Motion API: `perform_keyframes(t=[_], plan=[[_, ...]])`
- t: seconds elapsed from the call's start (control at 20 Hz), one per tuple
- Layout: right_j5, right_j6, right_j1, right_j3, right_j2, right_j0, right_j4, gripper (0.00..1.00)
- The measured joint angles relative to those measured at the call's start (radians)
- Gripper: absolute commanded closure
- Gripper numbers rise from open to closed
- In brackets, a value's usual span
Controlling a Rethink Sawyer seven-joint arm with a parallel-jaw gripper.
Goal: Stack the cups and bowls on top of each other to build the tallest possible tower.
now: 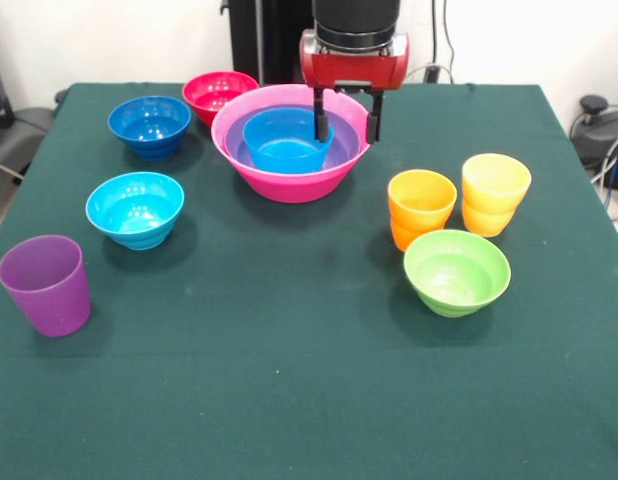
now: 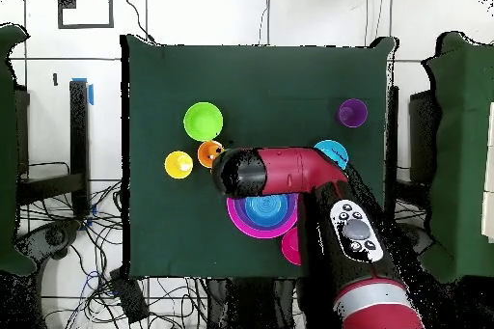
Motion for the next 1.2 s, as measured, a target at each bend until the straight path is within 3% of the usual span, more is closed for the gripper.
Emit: perform_keyframes(t=[0.65,1.2], plan=[[0.03,0.0,0.011,-0.089,0.0,0.006,0.0,0.0],[0.092,0.0,0.065,-0.212,0.0,0.04,0.0,0.0]])
